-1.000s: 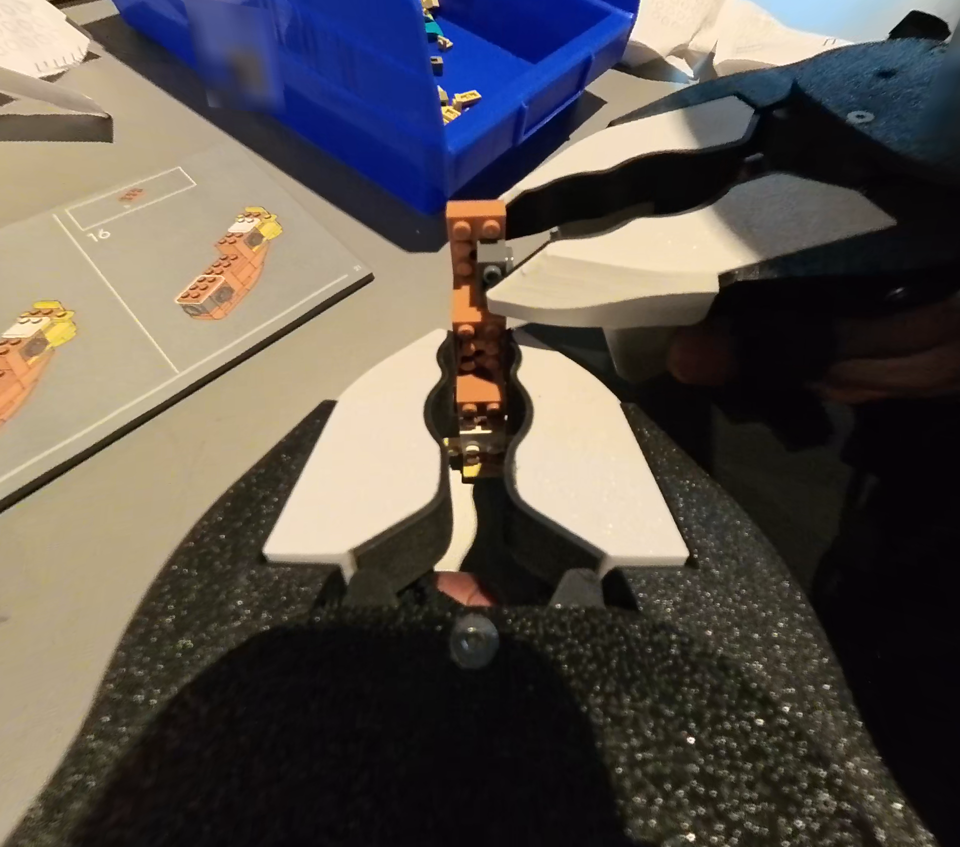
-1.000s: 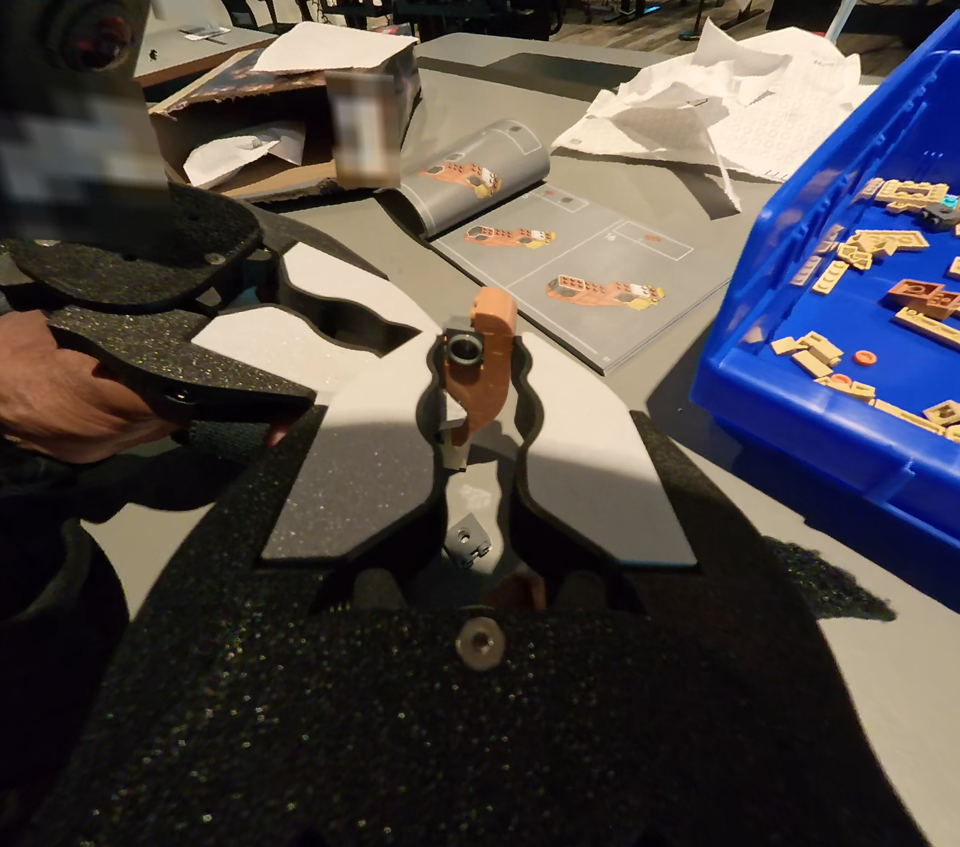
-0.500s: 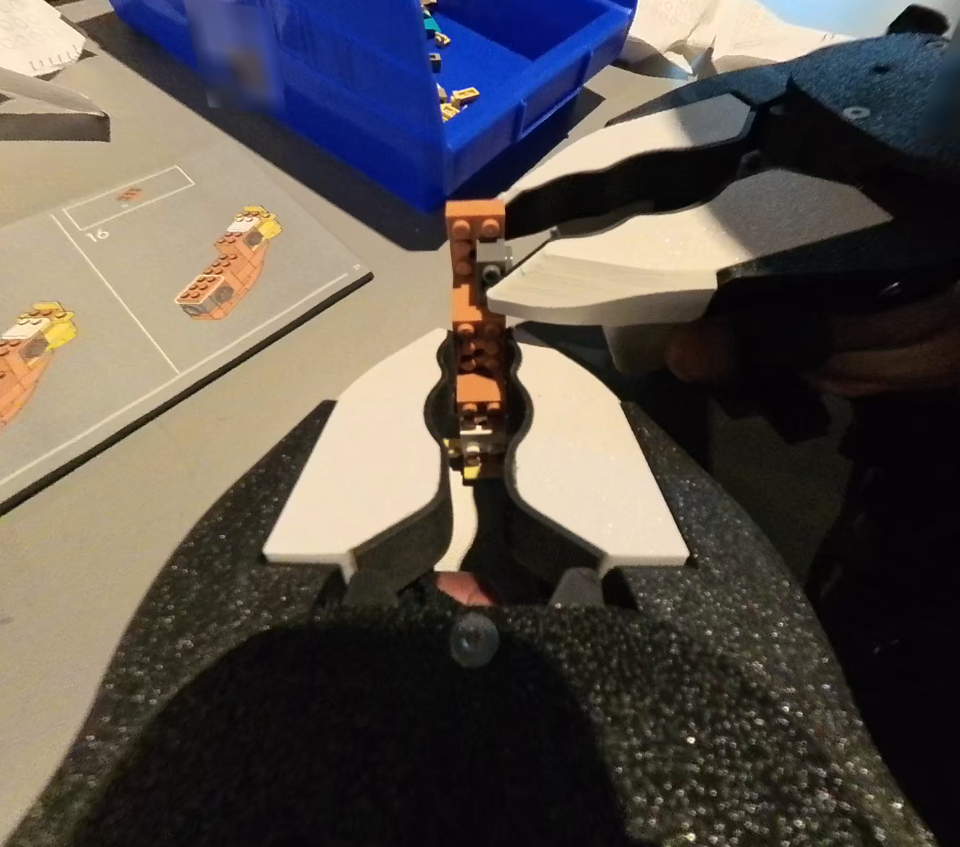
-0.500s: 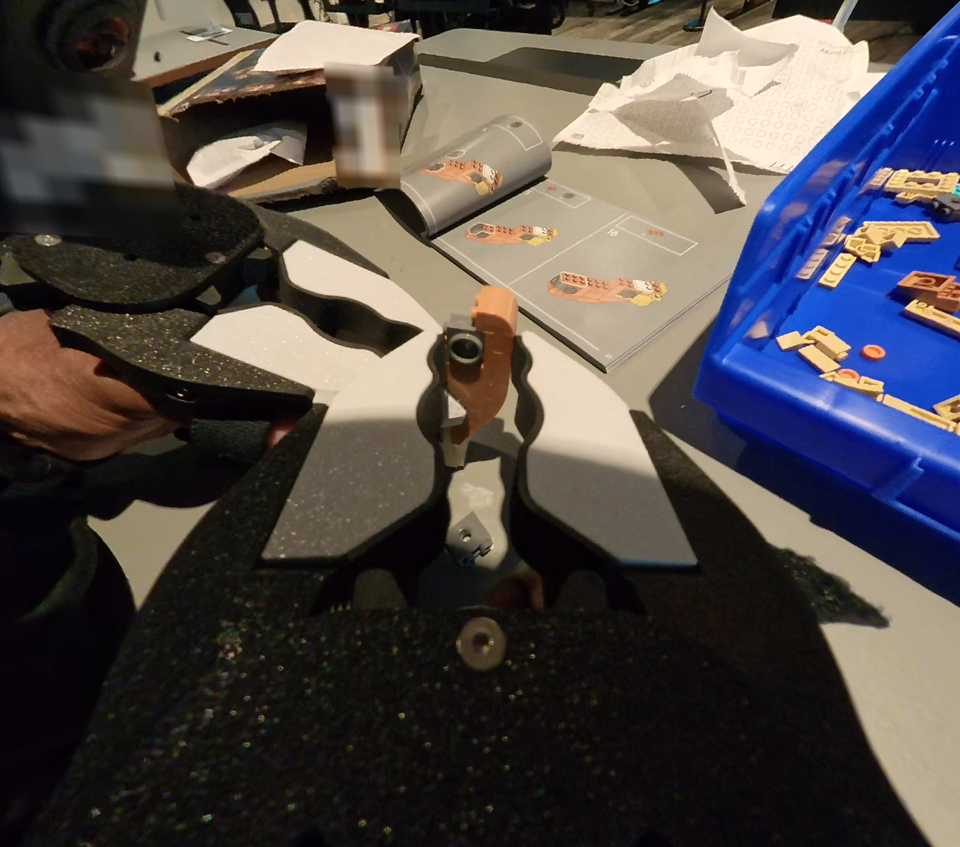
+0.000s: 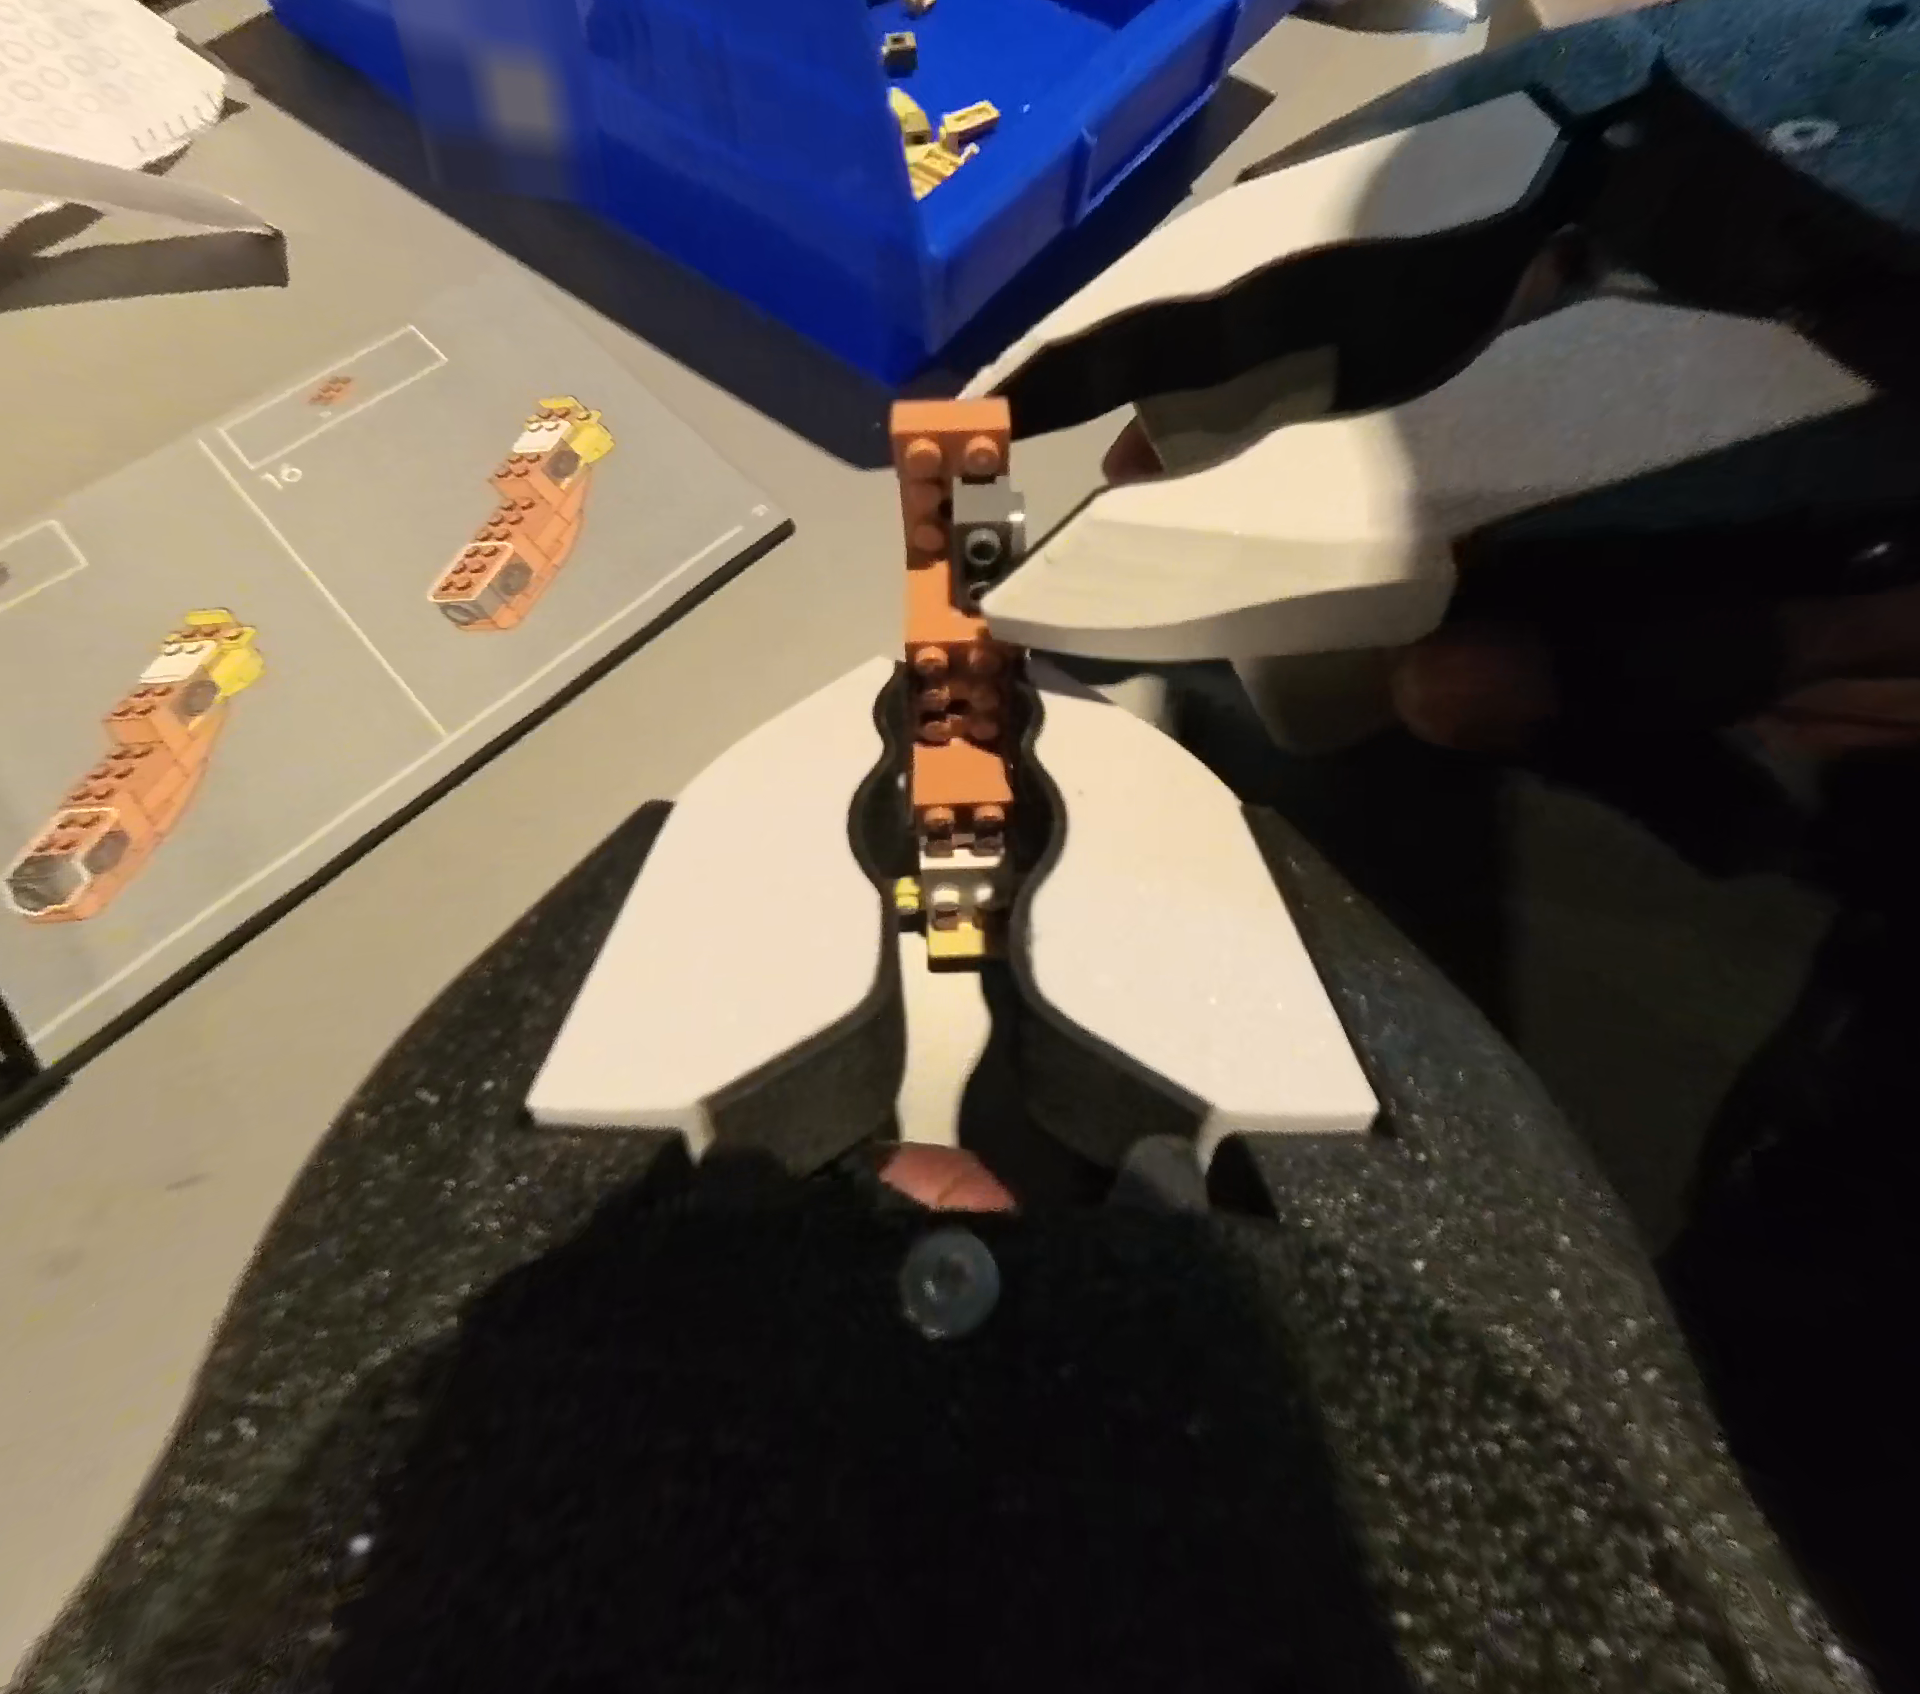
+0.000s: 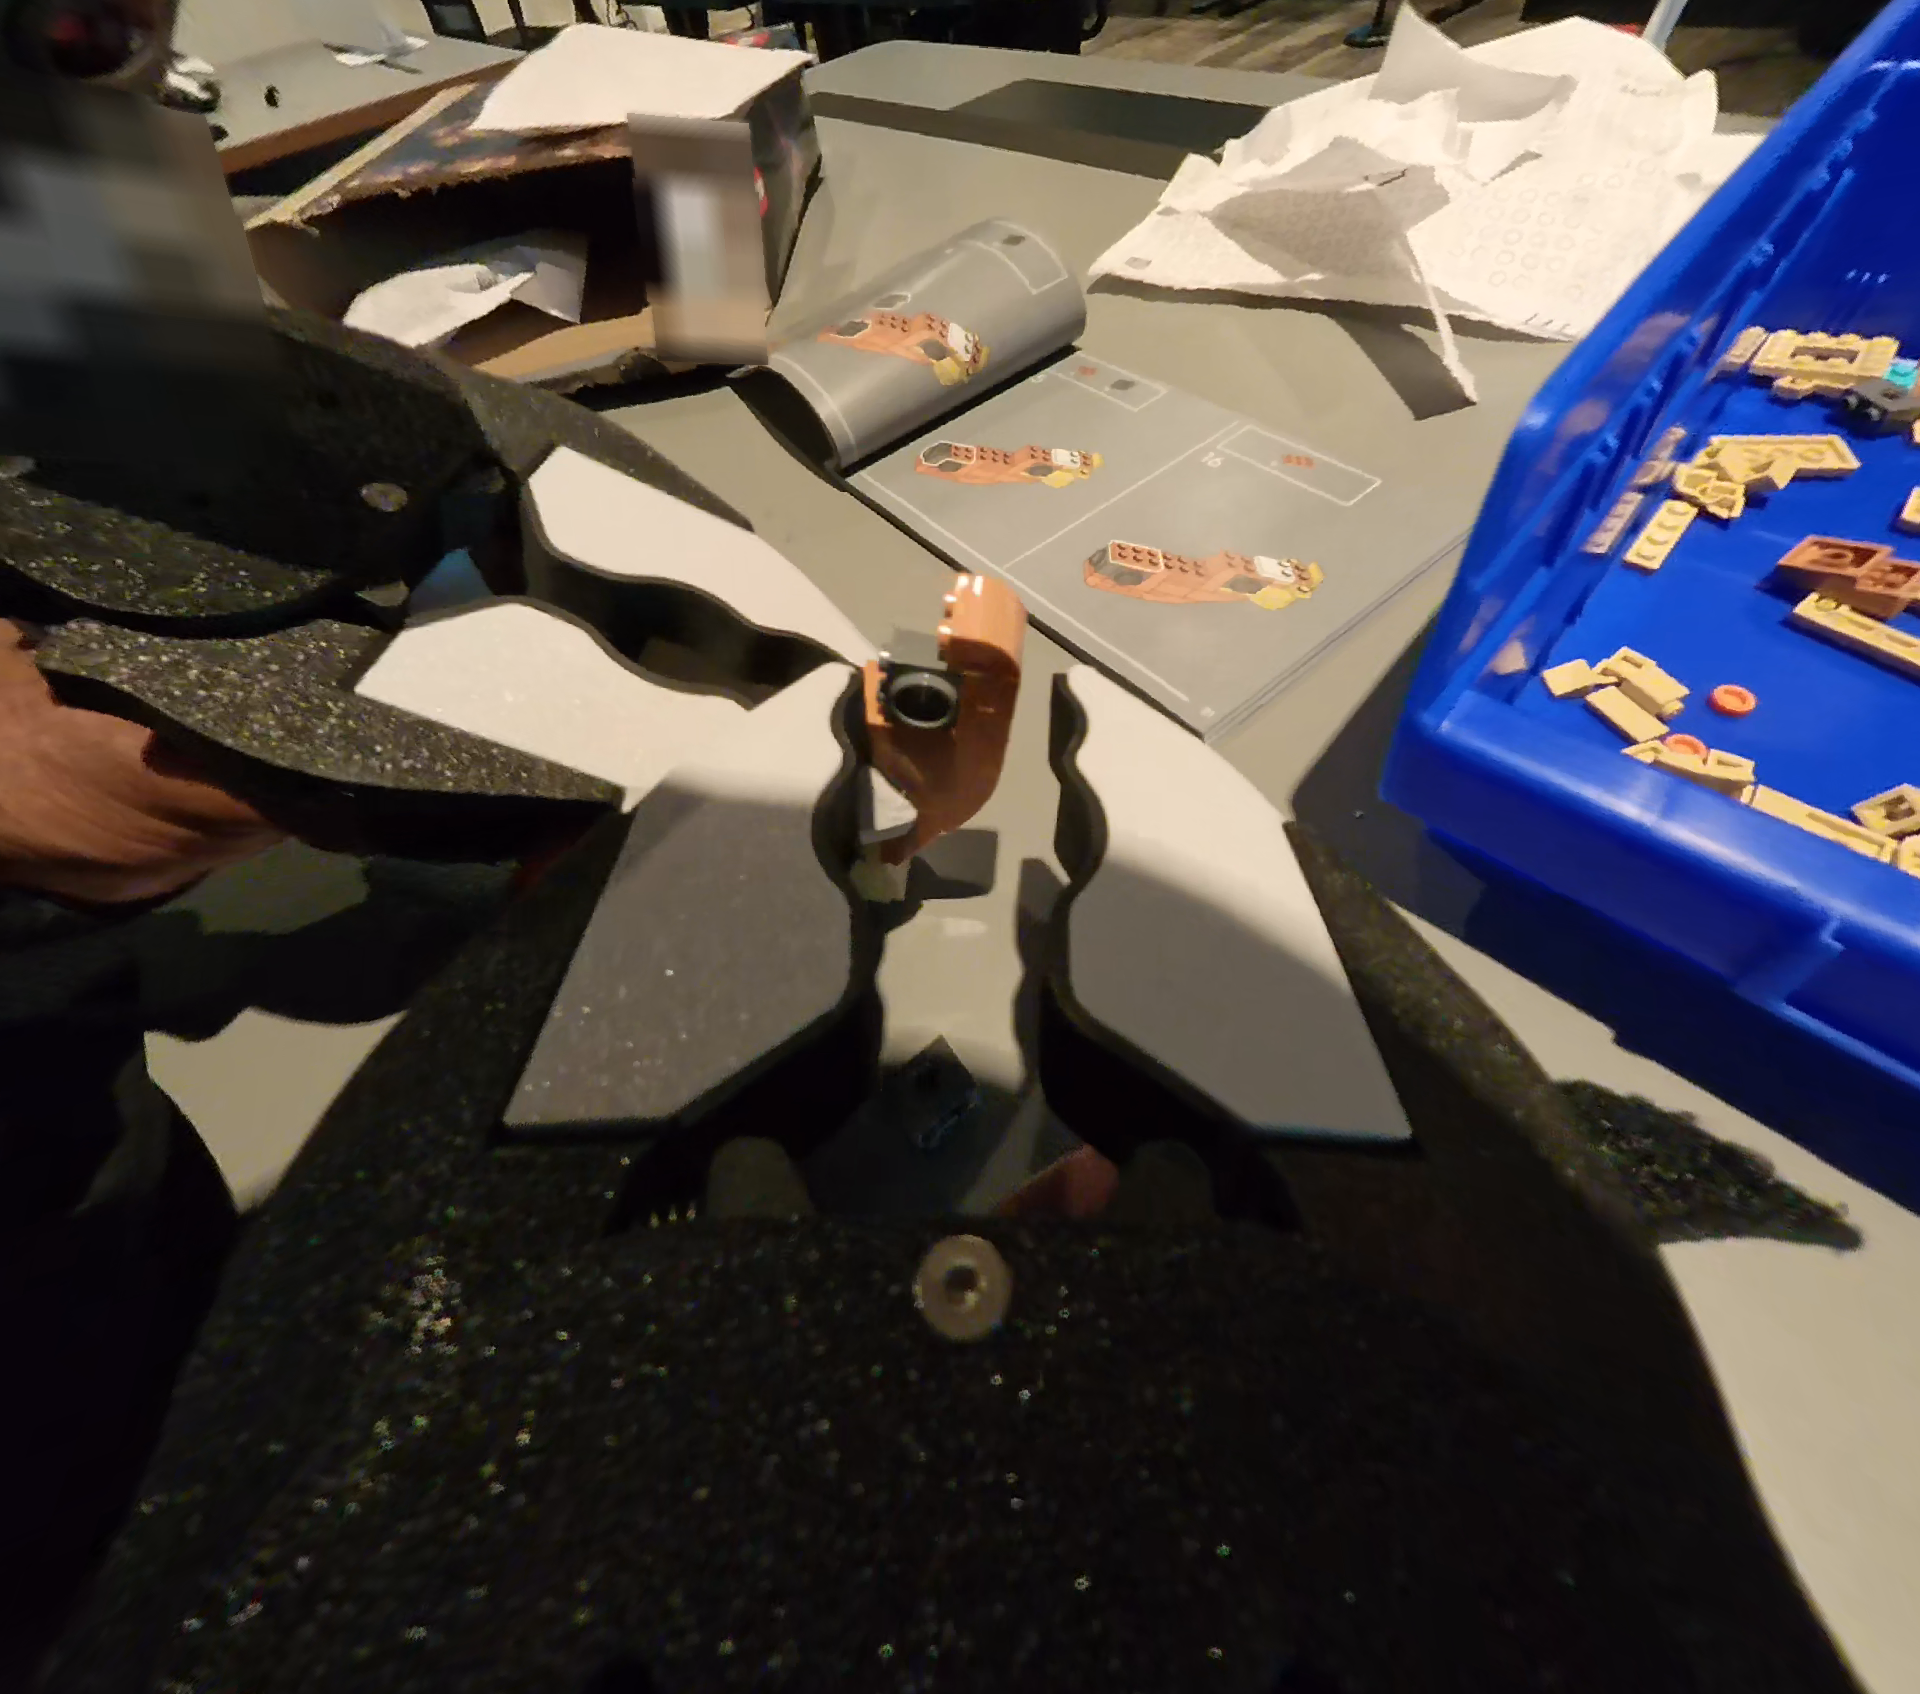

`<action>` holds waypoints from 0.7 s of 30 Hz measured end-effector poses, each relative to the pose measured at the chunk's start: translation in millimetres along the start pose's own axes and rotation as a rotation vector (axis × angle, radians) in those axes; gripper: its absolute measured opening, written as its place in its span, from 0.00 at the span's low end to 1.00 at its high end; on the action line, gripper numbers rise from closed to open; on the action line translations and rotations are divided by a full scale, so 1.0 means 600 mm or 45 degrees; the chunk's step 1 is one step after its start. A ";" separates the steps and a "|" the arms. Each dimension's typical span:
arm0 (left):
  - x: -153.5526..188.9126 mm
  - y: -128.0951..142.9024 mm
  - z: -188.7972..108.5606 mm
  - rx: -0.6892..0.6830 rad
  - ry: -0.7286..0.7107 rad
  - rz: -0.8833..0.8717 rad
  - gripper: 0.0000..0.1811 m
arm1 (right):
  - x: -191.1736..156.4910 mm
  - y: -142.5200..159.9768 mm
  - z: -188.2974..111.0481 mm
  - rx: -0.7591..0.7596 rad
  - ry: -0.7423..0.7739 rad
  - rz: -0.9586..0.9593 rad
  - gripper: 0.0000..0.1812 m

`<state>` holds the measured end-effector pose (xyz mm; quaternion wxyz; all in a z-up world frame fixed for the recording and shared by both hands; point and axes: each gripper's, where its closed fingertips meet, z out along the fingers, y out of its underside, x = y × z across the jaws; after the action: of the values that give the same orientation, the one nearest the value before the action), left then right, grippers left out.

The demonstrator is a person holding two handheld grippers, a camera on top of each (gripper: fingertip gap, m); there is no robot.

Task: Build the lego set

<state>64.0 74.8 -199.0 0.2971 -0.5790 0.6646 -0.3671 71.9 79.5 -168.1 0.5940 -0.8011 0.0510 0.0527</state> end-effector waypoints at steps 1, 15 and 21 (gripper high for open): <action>0.000 0.001 0.000 -0.005 -0.010 0.019 0.09 | 0.000 0.000 0.001 -0.001 0.002 -0.006 0.17; 0.000 0.003 -0.005 0.020 -0.005 -0.011 0.08 | -0.009 -0.003 0.006 -0.020 -0.014 -0.055 0.13; -0.002 0.002 -0.005 0.027 0.007 -0.026 0.08 | -0.008 -0.004 0.009 -0.023 -0.003 -0.080 0.13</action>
<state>61.3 76.7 -198.6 0.2975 -0.5816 0.6557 -0.3787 67.6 85.3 -166.4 0.5883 -0.8075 0.0248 0.0355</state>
